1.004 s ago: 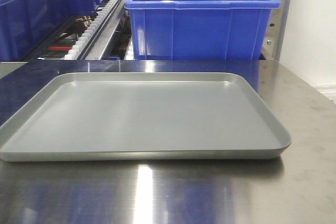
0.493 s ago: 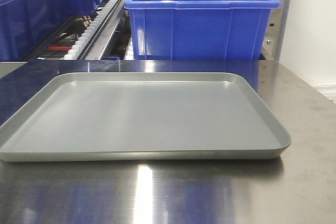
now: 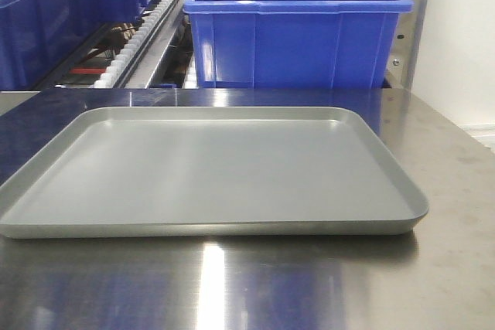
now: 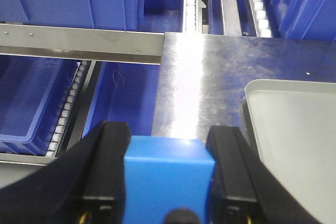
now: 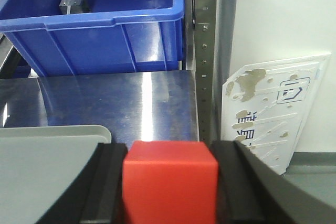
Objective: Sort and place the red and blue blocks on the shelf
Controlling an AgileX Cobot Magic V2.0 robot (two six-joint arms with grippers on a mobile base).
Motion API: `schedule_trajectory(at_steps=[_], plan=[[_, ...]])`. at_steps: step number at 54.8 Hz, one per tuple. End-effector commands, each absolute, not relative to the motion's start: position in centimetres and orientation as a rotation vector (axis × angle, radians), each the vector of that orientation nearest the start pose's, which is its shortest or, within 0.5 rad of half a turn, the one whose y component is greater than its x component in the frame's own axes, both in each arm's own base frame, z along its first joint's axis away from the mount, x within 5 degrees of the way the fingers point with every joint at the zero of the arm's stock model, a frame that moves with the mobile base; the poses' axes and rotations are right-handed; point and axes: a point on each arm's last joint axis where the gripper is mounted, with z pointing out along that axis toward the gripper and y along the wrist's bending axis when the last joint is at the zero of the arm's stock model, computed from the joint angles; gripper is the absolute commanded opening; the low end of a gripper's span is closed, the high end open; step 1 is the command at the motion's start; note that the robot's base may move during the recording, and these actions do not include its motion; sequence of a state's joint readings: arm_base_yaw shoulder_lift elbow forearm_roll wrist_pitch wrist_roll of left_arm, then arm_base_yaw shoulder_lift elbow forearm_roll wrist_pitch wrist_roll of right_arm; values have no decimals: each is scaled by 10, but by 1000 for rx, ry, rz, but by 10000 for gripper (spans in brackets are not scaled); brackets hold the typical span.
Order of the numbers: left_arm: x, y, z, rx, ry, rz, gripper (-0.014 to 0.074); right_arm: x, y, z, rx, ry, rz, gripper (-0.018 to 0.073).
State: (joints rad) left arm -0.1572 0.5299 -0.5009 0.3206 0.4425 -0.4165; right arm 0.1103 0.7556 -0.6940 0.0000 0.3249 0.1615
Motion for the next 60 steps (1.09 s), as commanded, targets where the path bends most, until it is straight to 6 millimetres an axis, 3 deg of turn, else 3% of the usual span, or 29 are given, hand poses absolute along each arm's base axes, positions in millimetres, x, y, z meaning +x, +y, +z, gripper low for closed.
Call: schedule_trajectory(at_steps=[1, 60], plan=[[111, -8, 319, -25, 1828, -83, 80, 157, 16, 365, 41, 1749, 182, 58], [111, -8, 319, -25, 1828, -83, 80, 157, 16, 365, 41, 1749, 182, 58]])
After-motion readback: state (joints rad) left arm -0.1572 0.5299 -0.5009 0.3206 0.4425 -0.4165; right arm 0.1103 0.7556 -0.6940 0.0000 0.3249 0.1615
